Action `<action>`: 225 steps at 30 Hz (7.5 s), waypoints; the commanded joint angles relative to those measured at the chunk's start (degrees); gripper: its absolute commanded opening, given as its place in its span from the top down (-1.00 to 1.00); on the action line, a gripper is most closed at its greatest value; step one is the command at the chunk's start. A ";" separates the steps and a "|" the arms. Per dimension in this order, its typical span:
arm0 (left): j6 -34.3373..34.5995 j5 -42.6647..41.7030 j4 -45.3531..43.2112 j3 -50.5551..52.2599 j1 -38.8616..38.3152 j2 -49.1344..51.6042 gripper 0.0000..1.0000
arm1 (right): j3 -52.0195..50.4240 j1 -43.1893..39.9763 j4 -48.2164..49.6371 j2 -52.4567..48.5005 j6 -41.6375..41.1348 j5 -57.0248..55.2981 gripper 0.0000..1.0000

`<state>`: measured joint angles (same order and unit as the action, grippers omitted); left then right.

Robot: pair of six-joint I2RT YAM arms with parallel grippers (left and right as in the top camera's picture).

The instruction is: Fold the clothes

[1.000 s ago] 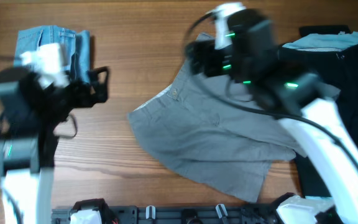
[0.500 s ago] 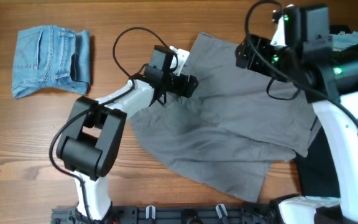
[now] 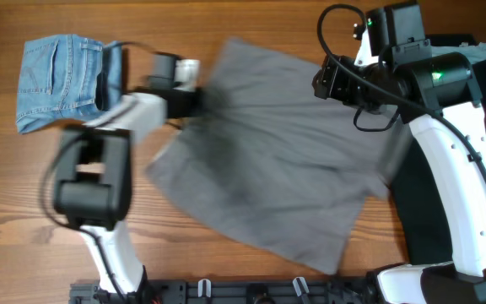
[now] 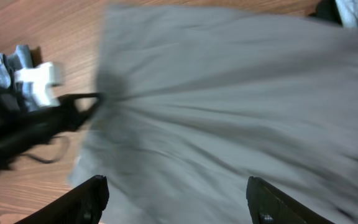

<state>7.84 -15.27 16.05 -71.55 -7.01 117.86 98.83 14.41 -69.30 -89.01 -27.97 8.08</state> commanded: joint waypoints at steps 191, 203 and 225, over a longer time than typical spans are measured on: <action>15.26 -8.57 48.13 22.43 31.43 -48.04 0.92 | -33.55 -20.04 -0.66 18.93 -2.01 3.67 0.92; 18.58 8.59 59.36 9.92 36.11 -64.65 0.92 | -18.69 -19.54 4.81 16.83 -0.24 5.92 0.91; 31.08 -5.20 5.38 29.16 10.05 -13.07 0.92 | -18.69 -18.34 5.40 13.35 -0.72 8.35 0.91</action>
<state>39.66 -35.38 27.51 -44.18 -5.17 99.13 79.13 -4.16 -64.71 -75.53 -28.25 15.09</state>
